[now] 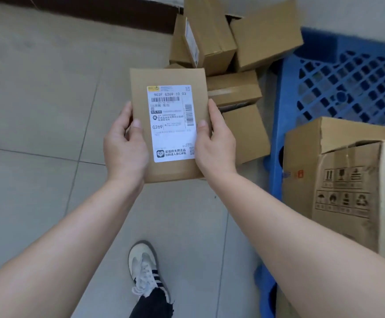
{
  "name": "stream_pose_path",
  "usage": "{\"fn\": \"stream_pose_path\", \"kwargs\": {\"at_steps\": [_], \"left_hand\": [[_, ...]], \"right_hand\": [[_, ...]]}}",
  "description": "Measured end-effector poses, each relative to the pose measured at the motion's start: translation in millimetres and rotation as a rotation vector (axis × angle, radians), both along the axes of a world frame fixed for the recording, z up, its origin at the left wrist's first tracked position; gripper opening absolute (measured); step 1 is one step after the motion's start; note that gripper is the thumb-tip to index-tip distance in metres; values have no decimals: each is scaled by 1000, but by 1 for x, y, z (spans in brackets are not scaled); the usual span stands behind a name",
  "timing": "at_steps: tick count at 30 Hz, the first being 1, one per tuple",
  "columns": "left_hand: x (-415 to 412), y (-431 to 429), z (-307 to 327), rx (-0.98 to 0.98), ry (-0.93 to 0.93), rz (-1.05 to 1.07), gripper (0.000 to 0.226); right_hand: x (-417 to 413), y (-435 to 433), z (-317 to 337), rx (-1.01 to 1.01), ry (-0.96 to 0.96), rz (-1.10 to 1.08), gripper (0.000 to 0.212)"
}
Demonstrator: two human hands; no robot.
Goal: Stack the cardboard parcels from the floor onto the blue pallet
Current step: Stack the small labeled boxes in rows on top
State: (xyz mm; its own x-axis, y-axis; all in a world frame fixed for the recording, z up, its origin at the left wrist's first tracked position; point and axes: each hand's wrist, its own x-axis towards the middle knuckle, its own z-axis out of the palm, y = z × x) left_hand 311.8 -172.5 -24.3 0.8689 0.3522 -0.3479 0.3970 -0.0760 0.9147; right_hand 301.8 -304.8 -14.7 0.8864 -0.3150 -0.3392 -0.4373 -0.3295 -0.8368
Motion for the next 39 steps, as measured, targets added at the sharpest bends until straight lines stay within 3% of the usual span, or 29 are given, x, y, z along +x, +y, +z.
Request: {"fn": "stream_pose_path", "kwargs": {"at_steps": [9,19,33,39], "left_hand": [[-1,-122,112,-96,-154,-77,41],[-55,-280,206,-271,-173,-258,39],[-169,-480,246,-332,-49,-464,40],[-213,-557,232,-363,23,-540,40]], "right_hand": [[-14,-119,123,-41,-137,-100,47],[-84,-269,214,-158,-174,-289,47],[-222,-460,250,-214,-133,-531,46],[-274,-532,252,-295,-47,-575,25]]}}
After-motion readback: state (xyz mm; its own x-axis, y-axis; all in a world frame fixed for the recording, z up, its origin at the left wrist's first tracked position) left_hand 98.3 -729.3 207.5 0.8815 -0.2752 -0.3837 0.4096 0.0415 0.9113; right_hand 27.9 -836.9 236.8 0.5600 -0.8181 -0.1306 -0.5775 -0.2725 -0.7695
